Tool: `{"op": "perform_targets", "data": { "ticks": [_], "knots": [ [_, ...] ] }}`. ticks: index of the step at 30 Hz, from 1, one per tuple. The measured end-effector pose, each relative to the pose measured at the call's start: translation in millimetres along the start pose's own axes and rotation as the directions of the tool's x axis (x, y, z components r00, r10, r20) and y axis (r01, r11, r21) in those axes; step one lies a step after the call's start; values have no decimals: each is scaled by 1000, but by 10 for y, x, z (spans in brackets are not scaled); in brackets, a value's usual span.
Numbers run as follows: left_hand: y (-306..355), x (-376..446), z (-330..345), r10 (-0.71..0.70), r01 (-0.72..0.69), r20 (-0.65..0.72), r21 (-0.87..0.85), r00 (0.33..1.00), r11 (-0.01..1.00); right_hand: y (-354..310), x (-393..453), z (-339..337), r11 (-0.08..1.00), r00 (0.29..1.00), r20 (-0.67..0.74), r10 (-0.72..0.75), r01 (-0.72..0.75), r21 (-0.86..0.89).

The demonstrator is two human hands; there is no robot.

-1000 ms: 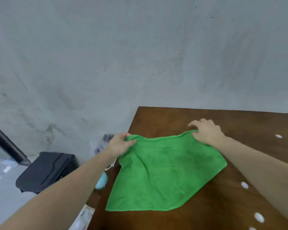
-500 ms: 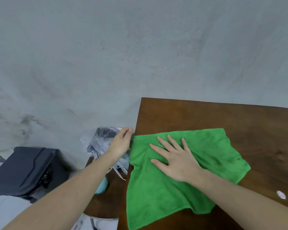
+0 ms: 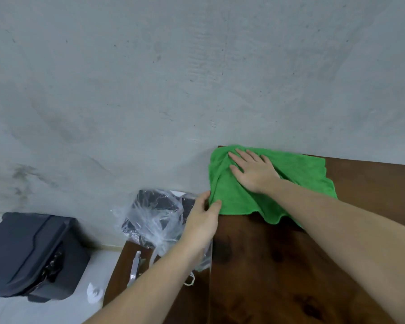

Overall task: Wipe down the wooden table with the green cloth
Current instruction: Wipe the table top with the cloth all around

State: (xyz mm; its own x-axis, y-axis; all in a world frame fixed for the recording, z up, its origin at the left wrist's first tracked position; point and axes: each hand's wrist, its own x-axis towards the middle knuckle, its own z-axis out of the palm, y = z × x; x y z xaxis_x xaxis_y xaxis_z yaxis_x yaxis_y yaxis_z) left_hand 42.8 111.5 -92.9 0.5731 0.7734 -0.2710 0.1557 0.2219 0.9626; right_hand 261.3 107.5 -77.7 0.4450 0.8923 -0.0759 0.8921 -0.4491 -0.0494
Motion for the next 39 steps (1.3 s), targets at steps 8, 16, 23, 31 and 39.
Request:
{"op": "perform_targets", "data": {
  "ticks": [8, 16, 23, 31, 39],
  "knots": [
    [49, -167, 71, -4, 4, 9, 12, 1000, 1000, -52, 81, -46, 985, 984, 39, -174, 175, -13],
    [52, -180, 40, 17, -21, 45, 91, 999, 996, 88, -599, -20, 937, 936, 33, -350, 349, 22],
    [-67, -103, -6, 8, -24, 93, 168, 996, 985, 27, 24, -49, 965, 965, 24, -262, 262, 2],
    [-83, -228, -97, -105, 101, 59, 74, 993, 992, -93, 317, -15, 997, 999, -13, -41, 41, 64],
    [-308, -655, -294, -213, 213, 9, 24, 977, 977, -461, -774, 90, 995, 995, 34, -94, 93, 33]
  ]
}}
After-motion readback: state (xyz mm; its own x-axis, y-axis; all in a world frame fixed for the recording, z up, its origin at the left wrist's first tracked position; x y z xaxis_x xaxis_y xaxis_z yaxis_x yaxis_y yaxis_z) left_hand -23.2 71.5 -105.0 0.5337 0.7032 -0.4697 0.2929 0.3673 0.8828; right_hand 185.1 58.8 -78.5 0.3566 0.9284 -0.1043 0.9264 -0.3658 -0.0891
